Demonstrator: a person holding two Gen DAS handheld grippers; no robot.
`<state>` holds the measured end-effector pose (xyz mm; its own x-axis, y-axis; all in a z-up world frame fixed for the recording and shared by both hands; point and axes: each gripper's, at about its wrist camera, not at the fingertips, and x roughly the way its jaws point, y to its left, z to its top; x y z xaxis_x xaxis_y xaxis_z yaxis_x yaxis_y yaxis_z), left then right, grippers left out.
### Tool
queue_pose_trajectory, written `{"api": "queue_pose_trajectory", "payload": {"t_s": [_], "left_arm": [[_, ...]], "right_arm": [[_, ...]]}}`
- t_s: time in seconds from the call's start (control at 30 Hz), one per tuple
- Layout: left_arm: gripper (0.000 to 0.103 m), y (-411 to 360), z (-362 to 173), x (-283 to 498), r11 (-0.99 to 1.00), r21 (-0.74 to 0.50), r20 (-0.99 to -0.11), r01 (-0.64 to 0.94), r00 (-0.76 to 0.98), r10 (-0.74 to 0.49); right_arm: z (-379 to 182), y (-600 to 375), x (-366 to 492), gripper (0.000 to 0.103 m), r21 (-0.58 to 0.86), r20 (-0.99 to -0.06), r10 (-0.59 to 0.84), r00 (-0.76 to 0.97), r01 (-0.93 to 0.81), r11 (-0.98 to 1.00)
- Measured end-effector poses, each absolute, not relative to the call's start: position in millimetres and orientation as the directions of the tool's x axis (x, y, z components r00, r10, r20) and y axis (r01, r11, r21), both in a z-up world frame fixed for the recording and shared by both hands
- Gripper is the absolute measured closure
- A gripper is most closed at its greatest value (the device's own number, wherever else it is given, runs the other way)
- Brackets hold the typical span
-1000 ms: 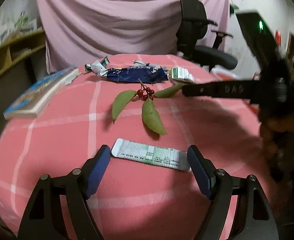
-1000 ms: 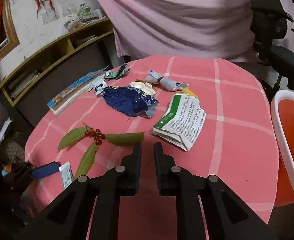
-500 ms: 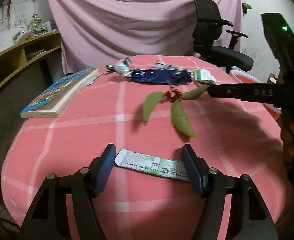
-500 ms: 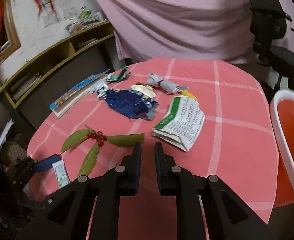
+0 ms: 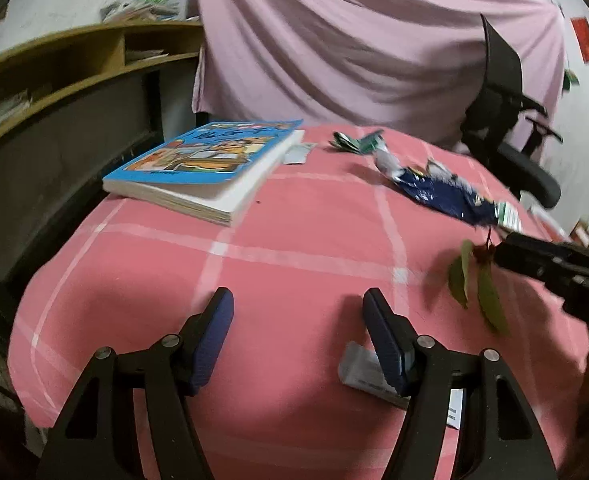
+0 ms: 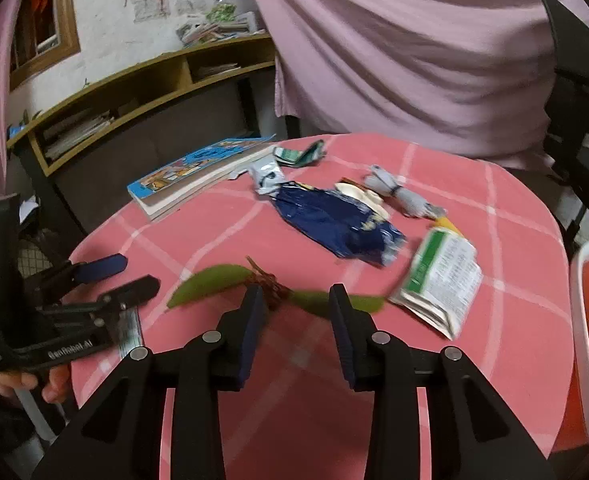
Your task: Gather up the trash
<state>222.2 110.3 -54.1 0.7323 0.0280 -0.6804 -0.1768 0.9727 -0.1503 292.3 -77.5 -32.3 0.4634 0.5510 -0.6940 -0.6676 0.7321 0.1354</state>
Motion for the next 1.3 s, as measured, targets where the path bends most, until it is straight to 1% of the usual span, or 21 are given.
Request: {"api": "queue_pose_trajectory", "payload": {"t_s": [0.03, 0.07, 0.1, 0.27, 0.3, 0.33, 0.4, 0.43, 0.5, 0.63, 0.77, 0.83, 0.9, 1.03, 1.07, 1.1, 1.13, 1.17, 1.2, 1.27, 1.3], "left_arm": [[0.042, 115, -52, 219, 0.968, -0.177, -0.674, -0.178, 0.739, 0.012], [0.042, 118, -50, 215, 0.963, -0.199, -0.668, -0.180, 0.745, 0.001], [0.042, 122, -48, 211, 0.957, -0.227, -0.660, -0.178, 0.751, -0.017], [0.042, 135, -39, 188, 0.936, -0.314, -0.635, -0.161, 0.768, -0.081], [0.042, 136, -37, 181, 0.932, -0.329, -0.628, -0.154, 0.773, -0.094], [0.042, 135, -35, 176, 0.930, -0.336, -0.624, -0.146, 0.774, -0.104], [0.042, 130, -31, 169, 0.931, -0.342, -0.626, -0.125, 0.770, -0.126], [0.042, 126, -29, 168, 0.932, -0.346, -0.627, -0.110, 0.766, -0.142], [0.042, 115, -27, 167, 0.931, -0.354, -0.633, -0.084, 0.755, -0.172], [0.042, 91, -29, 170, 0.946, -0.312, -0.667, -0.088, 0.730, -0.152], [0.042, 69, -31, 175, 0.960, -0.229, -0.712, -0.161, 0.700, -0.053], [0.042, 59, -32, 177, 0.960, -0.208, -0.724, -0.189, 0.690, -0.022], [0.042, 48, -34, 180, 0.963, -0.185, -0.729, -0.197, 0.685, 0.000], [0.043, 28, -41, 192, 0.975, -0.102, -0.740, -0.200, 0.670, 0.060], [0.046, 24, -42, 193, 0.973, -0.083, -0.737, -0.214, 0.671, 0.085], [0.053, 23, -45, 196, 0.971, -0.071, -0.734, -0.227, 0.672, 0.103], [0.063, 20, -47, 197, 0.968, -0.048, -0.725, -0.246, 0.675, 0.135], [0.069, 19, -48, 198, 0.967, -0.030, -0.717, -0.254, 0.679, 0.156], [0.072, 19, -50, 199, 0.966, -0.020, -0.711, -0.257, 0.684, 0.167], [0.075, 20, -53, 202, 0.965, -0.014, -0.701, -0.261, 0.691, 0.176], [0.079, 19, -54, 202, 0.966, -0.007, -0.695, -0.259, 0.696, 0.182]], "right_arm": [[-33, -72, 293, 0.065, 0.128, -0.696, 0.552, 0.459, -0.677, 0.725], [-34, -67, 293, 0.059, 0.117, -0.701, 0.550, 0.454, -0.687, 0.717], [-35, -63, 292, 0.057, 0.109, -0.708, 0.546, 0.449, -0.694, 0.712], [-44, -49, 301, 0.058, 0.087, -0.743, 0.519, 0.423, -0.708, 0.701], [-45, -48, 302, 0.066, 0.084, -0.747, 0.513, 0.422, -0.706, 0.703], [-47, -47, 304, 0.079, 0.088, -0.751, 0.513, 0.416, -0.706, 0.703], [-48, -48, 305, 0.084, 0.104, -0.749, 0.523, 0.407, -0.707, 0.699], [-47, -49, 305, 0.091, 0.104, -0.745, 0.525, 0.412, -0.706, 0.701], [-46, -53, 304, 0.092, 0.092, -0.738, 0.512, 0.439, -0.687, 0.721], [-41, -70, 305, 0.093, 0.099, -0.721, 0.501, 0.479, -0.644, 0.758], [-35, -96, 305, 0.093, 0.122, -0.697, 0.502, 0.512, -0.605, 0.787], [-33, -106, 305, 0.093, 0.134, -0.685, 0.508, 0.523, -0.594, 0.793], [-31, -115, 304, 0.093, 0.145, -0.673, 0.515, 0.531, -0.588, 0.795], [-28, -129, 301, 0.093, 0.161, -0.655, 0.530, 0.539, -0.585, 0.795], [-28, -132, 301, 0.093, 0.165, -0.652, 0.533, 0.540, -0.584, 0.795], [-27, -134, 300, 0.093, 0.169, -0.647, 0.536, 0.542, -0.583, 0.795], [-26, -137, 300, 0.093, 0.173, -0.644, 0.538, 0.544, -0.582, 0.795], [-26, -140, 298, 0.093, 0.178, -0.638, 0.542, 0.547, -0.580, 0.795], [-25, -143, 297, 0.093, 0.185, -0.632, 0.547, 0.548, -0.579, 0.794], [-24, -149, 294, 0.093, 0.205, -0.618, 0.562, 0.549, -0.578, 0.790], [-24, -151, 292, 0.093, 0.211, -0.613, 0.568, 0.549, -0.579, 0.787]]}}
